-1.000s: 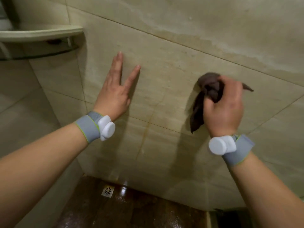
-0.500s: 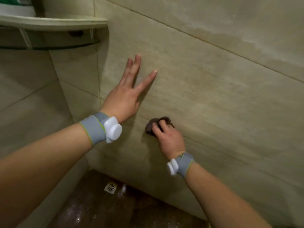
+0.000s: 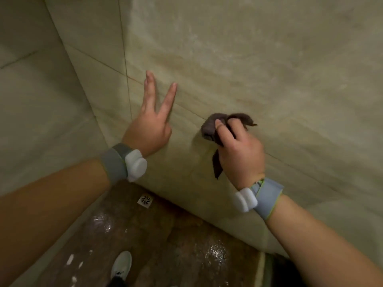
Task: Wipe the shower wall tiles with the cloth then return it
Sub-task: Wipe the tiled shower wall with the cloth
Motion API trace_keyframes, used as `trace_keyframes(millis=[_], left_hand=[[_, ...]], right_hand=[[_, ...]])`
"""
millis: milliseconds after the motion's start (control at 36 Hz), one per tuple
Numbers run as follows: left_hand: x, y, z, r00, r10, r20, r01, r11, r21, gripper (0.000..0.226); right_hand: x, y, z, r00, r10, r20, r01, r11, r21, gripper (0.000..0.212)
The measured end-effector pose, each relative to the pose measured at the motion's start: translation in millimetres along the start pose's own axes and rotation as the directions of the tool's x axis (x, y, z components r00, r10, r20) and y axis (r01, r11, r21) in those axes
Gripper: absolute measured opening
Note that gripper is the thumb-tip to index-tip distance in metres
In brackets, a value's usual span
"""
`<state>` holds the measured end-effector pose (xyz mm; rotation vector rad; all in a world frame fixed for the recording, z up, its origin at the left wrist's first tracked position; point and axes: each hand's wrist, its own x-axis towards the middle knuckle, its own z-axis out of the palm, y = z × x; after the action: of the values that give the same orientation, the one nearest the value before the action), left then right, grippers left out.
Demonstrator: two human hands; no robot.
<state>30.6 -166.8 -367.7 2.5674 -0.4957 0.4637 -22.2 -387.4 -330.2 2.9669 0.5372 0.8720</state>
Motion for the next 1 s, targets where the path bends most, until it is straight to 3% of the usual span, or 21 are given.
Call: trace_keyframes(millis=[250,417,583,694,806,861,944,1000], left_hand=[[-9,-30,35,0.999,0.014,-0.033,-0.017,0.994,-0.112,0.091],[5,-20,36,0.995,0.034,-0.09,-0.056,0.967,-0.249,0.087],[7,-19,36,0.995,0.045,-0.094,-0.071,0.954,-0.29,0.087],[6,-22,40,0.995,0.031,-0.097,-0.058,0.955,-0.292,0.089],[6,-23,41,0.993,0.052,-0.107,-0.08,0.956,-0.281,0.089],[7,-26,42,0.992,0.06,-0.111,-0.089,0.957,-0.275,0.089],[5,-25,38,0.991,0.083,-0.108,-0.108,0.961,-0.254,0.088],[5,-23,37,0.992,0.079,-0.1,-0.101,0.965,-0.24,0.088]], right_hand=[[-66,-17,121,0.92,-0.155,0.361,0.111,0.984,0.138,0.044],[-96,-15,157,0.842,-0.131,0.523,0.102,0.991,0.084,0.034],[-121,-20,202,0.723,-0.127,0.679,0.124,0.991,0.053,0.062],[-132,-25,234,0.642,-0.102,0.76,0.093,0.994,0.055,0.055],[-152,-29,264,0.478,-0.092,0.873,0.052,0.996,0.077,0.048],[-158,-32,272,0.432,-0.07,0.899,0.047,0.997,0.055,0.049],[-158,-33,263,0.427,-0.01,0.904,0.007,1.0,0.007,0.045],[-156,-29,252,0.475,0.015,0.88,-0.02,1.0,-0.007,0.043]])
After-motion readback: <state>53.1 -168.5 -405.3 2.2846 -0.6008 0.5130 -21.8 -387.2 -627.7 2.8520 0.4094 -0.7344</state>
